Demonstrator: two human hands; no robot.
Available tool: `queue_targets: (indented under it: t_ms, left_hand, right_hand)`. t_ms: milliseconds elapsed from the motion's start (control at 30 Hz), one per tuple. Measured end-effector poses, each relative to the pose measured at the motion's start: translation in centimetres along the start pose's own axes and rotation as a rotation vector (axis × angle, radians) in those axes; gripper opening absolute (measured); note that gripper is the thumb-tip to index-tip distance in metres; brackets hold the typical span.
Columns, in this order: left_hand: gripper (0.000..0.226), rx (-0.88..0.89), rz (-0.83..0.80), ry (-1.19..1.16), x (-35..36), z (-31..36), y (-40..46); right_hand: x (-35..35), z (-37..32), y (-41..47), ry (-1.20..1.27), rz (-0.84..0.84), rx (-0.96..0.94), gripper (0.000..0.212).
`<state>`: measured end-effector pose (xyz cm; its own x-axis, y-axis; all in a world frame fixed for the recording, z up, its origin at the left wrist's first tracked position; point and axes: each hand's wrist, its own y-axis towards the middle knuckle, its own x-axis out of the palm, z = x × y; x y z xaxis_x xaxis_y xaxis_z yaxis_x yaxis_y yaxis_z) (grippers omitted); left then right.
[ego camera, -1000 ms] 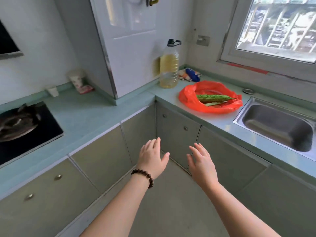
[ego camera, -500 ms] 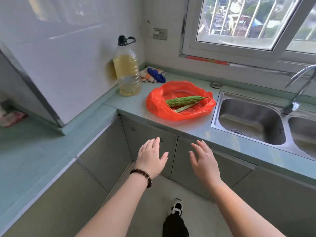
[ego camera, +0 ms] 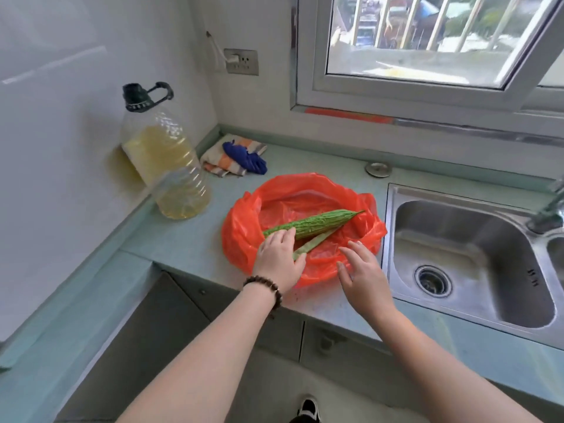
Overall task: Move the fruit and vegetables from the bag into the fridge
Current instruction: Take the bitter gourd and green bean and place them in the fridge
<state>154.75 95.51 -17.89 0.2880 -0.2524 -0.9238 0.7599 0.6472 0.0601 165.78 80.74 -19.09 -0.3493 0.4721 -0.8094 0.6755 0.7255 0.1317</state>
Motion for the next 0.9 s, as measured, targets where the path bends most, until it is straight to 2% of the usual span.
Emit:
queue_targets:
  t_ms: [167, 400, 500, 600, 767, 900]
  left_hand:
    - [0.061, 0.029, -0.097, 0.052, 2.8, -0.8, 6.2]
    - [0.076, 0.018, -0.233, 0.128, 6.4, -4.1, 11.6]
    - [0.079, 0.028, -0.236, 0.186, 7.2, -4.8, 12.9]
    - [0.069, 0.036, -0.208, 0.198, 7.5, -5.2, 14.0]
    - [0.049, 0.06, -0.166, 0.081, 6.8, -5.8, 14.9]
    - [0.044, 0.041, -0.072, -0.297, 5.0, -5.9, 15.3]
  right_hand:
    - [1.5, 1.1, 3.2, -0.018, -0.023, 0.054, 0.038]
    - [3.7, 1.6, 5.1, -0.026, -0.048, 0.144, 0.039]
    - [4.3, 1.4, 5.8, -0.025, -0.037, 0.181, 0.039]
    - [5.1, 1.1, 6.4, -0.02, -0.037, 0.19, 0.038]
    - [5.5, 0.7, 7.3, -0.045, -0.031, 0.207, 0.037]
    - [5.5, 0.0, 8.5, -0.058, -0.029, 0.202, 0.039]
